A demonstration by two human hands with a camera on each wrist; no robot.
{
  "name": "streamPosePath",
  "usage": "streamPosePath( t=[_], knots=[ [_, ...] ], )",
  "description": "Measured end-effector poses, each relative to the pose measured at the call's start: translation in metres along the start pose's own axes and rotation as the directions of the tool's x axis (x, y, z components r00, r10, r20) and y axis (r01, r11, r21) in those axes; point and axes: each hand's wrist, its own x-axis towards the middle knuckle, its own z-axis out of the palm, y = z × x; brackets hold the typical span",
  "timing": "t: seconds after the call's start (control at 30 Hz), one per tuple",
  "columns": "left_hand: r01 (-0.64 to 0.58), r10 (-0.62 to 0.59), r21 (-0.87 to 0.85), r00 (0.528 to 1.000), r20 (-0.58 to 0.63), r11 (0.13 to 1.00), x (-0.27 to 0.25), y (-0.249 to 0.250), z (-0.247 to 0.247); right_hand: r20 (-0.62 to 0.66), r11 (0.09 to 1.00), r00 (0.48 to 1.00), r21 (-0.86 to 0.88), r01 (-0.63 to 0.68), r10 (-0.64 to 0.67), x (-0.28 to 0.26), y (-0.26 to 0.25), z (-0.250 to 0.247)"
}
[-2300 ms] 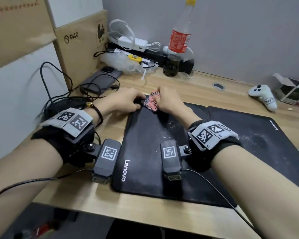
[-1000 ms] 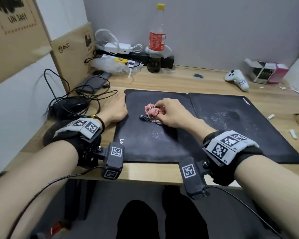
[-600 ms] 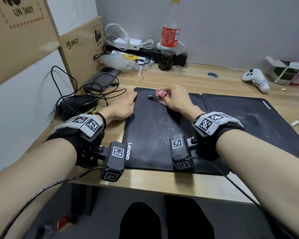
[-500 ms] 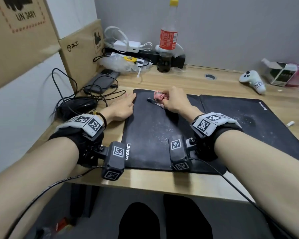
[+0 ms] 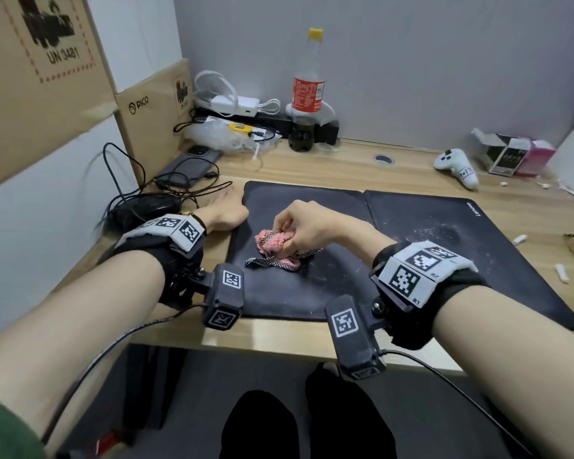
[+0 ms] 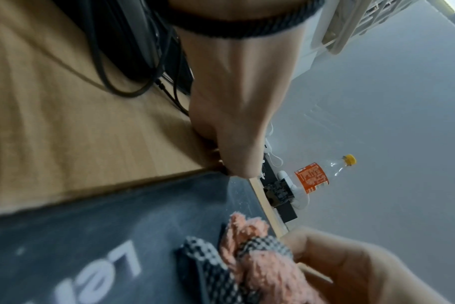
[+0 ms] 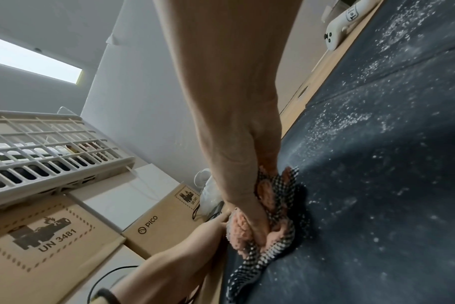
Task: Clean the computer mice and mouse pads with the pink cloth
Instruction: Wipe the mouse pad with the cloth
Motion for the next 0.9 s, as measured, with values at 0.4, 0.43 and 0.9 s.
streamPosePath(
  t=[0.4, 0.43, 0.9],
  knots=[
    [-0.106, 0.103, 0.02, 0.985, 0.136, 0.994, -0.009, -0.007, -0.015, -0.355, 0.995, 0.93, 0.02, -0.093, 0.095, 0.095, 0.002, 0.005],
    [-0.104, 0.1, 0.026, 0.985, 0.139, 0.994, -0.009, -0.007, -0.016, -0.359, 0.996, 0.929, 0.012, -0.086, 0.085, 0.099, 0.002, 0.004],
    [-0.102, 0.102, -0.009, 0.995, 0.007, 0.995, -0.009, -0.006, -0.003, -0.232, 0.995, 0.973, -0.101, -0.024, 0.0, 0.045, -0.018, 0.019]
  ],
)
